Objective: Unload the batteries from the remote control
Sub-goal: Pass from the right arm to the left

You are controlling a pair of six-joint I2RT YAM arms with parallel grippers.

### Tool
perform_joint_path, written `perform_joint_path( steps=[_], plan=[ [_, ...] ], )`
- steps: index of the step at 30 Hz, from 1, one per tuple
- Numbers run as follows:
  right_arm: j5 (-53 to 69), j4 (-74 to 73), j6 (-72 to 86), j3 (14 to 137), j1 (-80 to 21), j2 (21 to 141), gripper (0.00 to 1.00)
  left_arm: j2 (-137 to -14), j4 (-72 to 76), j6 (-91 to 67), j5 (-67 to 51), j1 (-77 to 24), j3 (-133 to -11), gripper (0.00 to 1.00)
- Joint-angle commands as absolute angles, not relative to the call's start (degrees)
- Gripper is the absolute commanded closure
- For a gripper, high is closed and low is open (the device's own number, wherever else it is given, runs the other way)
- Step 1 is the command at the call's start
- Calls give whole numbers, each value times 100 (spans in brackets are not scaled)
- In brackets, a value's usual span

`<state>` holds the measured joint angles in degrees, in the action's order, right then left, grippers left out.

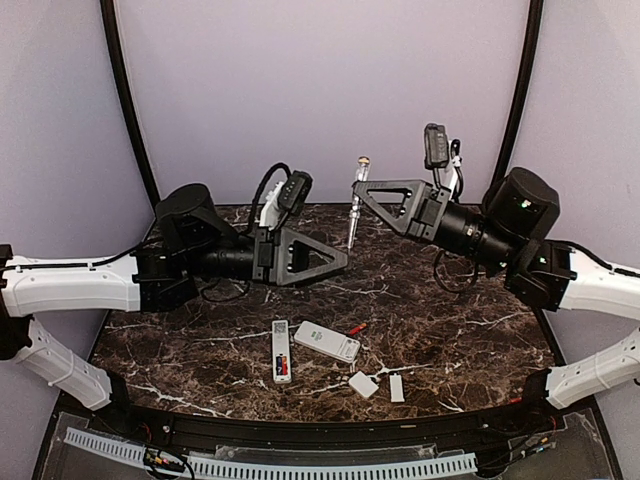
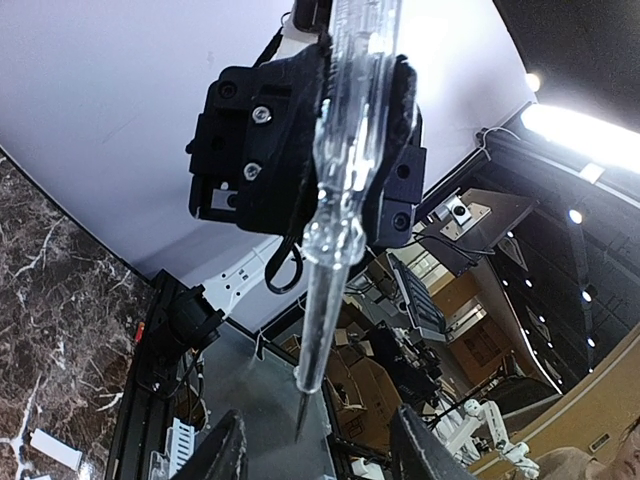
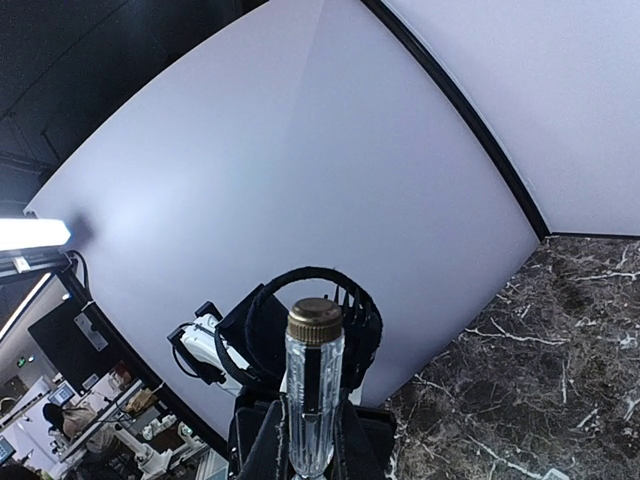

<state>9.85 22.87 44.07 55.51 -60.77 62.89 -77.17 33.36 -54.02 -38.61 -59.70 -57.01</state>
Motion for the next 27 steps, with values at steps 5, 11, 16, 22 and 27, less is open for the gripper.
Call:
perform_joint_path(
  steps=[5, 11, 16, 22, 27],
  plan=[
    [1157, 2650, 4507, 5591, -6135, 6396, 100, -7800, 3708, -5509, -4024, -6023, -5985, 63],
    [1199, 2704, 4535, 5588, -6145, 6441, 100, -7822, 3825, -5560, -3975, -6038, -5970, 76],
    [1163, 2693, 4552, 5513, -6148, 6382, 100, -7786, 3982, -5553, -3863, -6039, -5877, 82],
    [1136, 2631, 4606, 5412, -6145, 6328, 100, -7752, 4046, -5545, -3831, -6040, -5794, 87],
    [1172, 2617, 4658, 5370, -6139, 6319, 100, -7744, 4067, -5530, -3849, -6038, -5826, 82]
  ],
)
